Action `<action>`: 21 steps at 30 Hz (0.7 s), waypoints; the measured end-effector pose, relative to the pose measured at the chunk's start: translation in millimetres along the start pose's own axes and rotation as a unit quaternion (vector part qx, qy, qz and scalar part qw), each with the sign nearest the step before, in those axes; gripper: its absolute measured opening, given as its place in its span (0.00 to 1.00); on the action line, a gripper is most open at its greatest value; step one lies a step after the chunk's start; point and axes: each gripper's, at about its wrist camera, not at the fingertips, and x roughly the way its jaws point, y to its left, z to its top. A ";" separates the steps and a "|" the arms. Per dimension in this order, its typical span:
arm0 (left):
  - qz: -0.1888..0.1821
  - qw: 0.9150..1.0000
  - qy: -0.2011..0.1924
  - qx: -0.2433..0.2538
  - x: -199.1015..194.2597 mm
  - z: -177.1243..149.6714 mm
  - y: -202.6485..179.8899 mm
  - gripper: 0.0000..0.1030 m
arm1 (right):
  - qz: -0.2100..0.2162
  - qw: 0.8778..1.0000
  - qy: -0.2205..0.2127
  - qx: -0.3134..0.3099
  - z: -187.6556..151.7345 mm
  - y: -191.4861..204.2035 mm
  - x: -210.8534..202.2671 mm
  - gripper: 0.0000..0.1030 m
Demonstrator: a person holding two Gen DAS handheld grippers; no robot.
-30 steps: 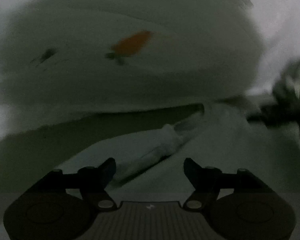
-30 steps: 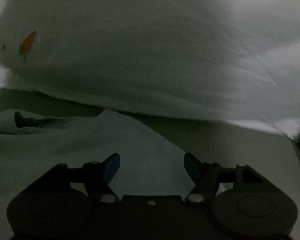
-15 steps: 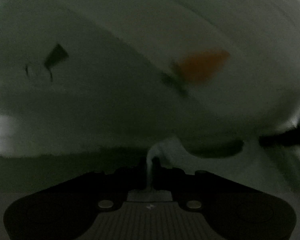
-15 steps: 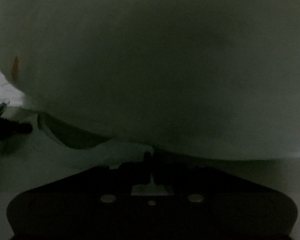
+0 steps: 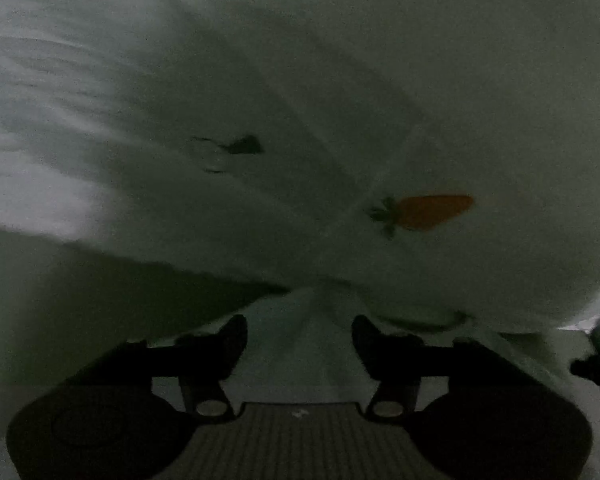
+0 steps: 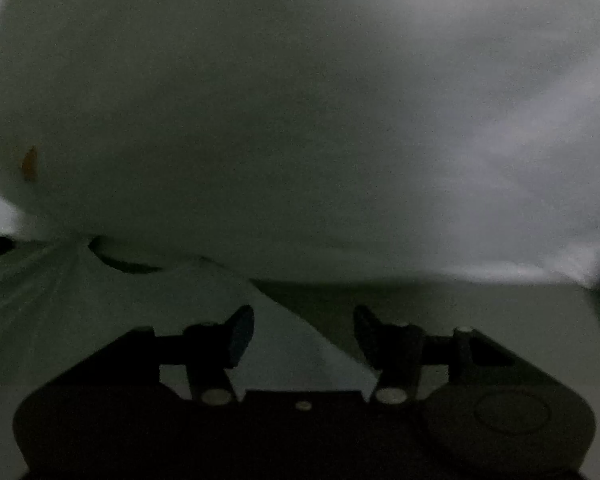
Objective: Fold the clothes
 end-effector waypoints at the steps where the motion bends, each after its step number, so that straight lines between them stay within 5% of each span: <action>1: 0.009 1.000 0.001 -0.004 -20.0 -9.9 1.5 0.63 | -0.017 1.000 0.002 0.022 -13.7 -11.9 -22.1 0.58; 8: 0.044 0.995 0.066 -0.065 -141.0 -90.5 29.8 0.65 | -0.092 0.978 0.071 0.171 -123.4 -81.0 -122.1 0.66; 15: 0.060 0.985 0.095 -0.132 -197.4 -143.3 37.2 0.66 | -0.035 0.970 0.088 0.224 -131.1 -86.5 -110.5 0.58; 16: 0.063 0.985 0.095 -0.128 -202.6 -145.7 32.5 0.67 | -0.036 0.973 0.089 0.209 -129.9 -83.9 -109.2 0.51; 18: 0.069 0.986 0.095 -0.118 -211.5 -154.6 29.4 0.68 | -0.047 0.978 0.090 0.184 -125.9 -81.8 -108.6 0.04; 21: 0.070 0.986 0.095 -0.117 -223.9 -164.7 28.5 0.68 | -0.077 0.982 0.085 0.152 -118.5 -83.3 -105.8 0.01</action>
